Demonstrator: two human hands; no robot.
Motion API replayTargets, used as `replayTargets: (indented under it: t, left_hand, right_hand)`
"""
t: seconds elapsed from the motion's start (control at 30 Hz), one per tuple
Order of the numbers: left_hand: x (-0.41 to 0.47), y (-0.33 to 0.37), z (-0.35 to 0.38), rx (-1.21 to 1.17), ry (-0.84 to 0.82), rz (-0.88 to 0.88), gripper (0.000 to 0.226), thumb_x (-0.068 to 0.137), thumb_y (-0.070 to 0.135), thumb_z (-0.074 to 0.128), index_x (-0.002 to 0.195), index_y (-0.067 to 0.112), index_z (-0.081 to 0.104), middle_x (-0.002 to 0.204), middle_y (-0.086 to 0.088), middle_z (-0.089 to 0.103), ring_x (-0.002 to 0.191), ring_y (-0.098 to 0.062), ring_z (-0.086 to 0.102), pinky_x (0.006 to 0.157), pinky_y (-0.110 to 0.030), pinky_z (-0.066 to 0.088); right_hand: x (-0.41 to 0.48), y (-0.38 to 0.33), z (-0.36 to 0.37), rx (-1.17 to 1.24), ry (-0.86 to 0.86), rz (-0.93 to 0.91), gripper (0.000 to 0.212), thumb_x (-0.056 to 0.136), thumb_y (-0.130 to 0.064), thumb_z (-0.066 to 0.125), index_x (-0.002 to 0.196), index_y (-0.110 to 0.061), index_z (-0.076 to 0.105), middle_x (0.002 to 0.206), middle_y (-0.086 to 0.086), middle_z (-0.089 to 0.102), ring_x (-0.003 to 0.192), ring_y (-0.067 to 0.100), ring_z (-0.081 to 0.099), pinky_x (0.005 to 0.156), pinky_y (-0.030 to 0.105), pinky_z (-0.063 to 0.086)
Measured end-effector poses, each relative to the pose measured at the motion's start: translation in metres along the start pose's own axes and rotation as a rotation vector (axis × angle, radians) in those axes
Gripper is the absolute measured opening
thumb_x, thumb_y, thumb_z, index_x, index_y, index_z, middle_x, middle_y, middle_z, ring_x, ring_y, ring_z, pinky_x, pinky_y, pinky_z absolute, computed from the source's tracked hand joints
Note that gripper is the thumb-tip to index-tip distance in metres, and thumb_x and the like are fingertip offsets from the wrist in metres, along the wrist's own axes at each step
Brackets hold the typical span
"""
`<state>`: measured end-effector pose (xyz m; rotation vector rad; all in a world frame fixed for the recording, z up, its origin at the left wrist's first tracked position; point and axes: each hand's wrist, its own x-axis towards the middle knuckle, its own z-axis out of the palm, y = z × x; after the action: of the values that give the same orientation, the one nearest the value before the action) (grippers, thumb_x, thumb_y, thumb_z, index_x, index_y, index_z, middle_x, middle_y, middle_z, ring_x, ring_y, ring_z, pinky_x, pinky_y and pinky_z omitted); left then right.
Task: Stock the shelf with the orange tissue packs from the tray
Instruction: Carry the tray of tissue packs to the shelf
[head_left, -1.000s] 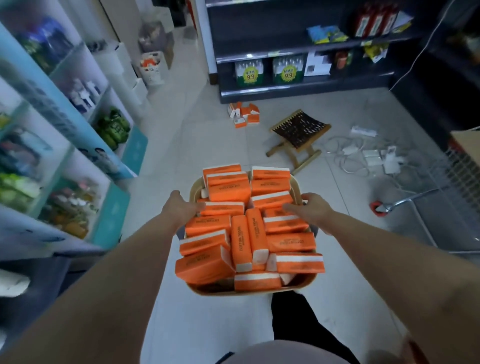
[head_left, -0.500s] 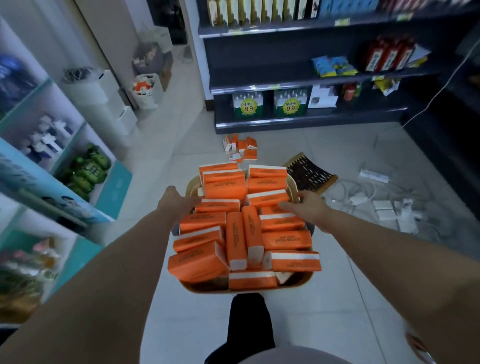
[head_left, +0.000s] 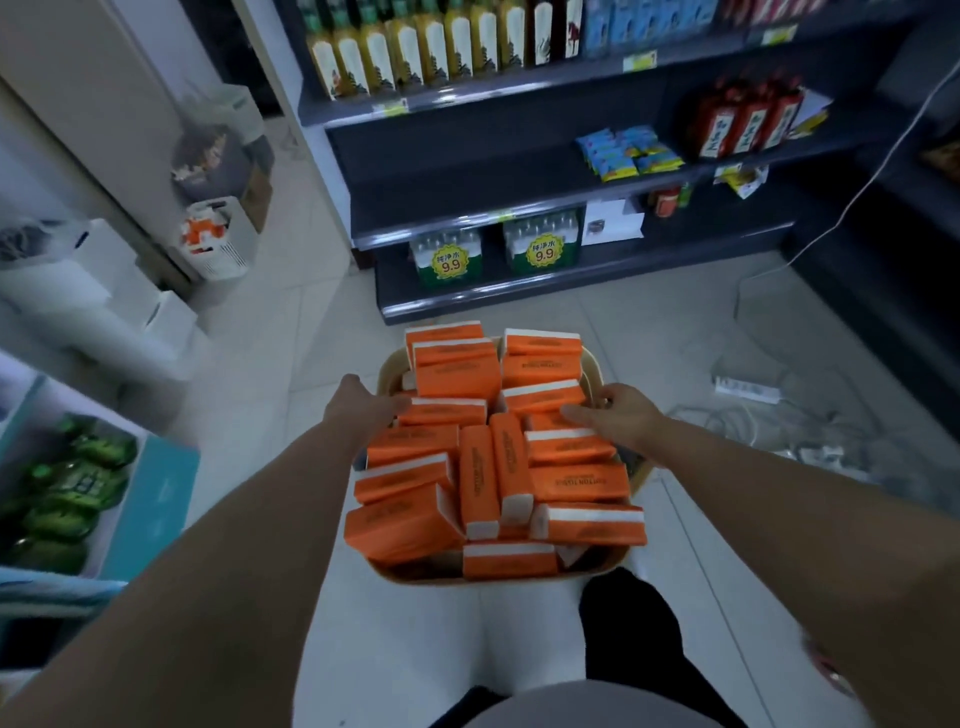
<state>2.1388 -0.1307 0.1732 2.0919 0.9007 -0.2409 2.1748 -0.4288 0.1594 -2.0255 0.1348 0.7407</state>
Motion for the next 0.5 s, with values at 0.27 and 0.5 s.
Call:
replayTargets:
  t: [0.27,0.5]
  left_hand:
    - [0.096,0.103,0.036,-0.014,0.047,-0.048,0.090,0.082,0.033,0.072,0.150,0.005,0.019,0.145,-0.019,0.041,0.129,-0.035,0.043,0.100,-0.044,0.042]
    - [0.189,0.168,0.044,0.007,-0.003,-0.056,0.087,0.082,0.032,0.071,0.148,0.004,0.022,0.142,-0.018,0.043,0.125,-0.035,0.046,0.097,-0.044,0.044]
  right_hand:
    - [0.143,-0.051,-0.083,-0.082,-0.043,0.038,0.054,0.069,-0.060,0.071,0.109,-0.024,0.063,0.102,0.003,0.069,0.093,0.023,0.065,0.090,0.044,0.051]
    - [0.229,-0.104,-0.116,-0.080,-0.006,0.050,0.048,0.067,-0.064,0.069,0.098,-0.027,0.063,0.103,0.002,0.068,0.097,0.024,0.063,0.093,0.045,0.049]
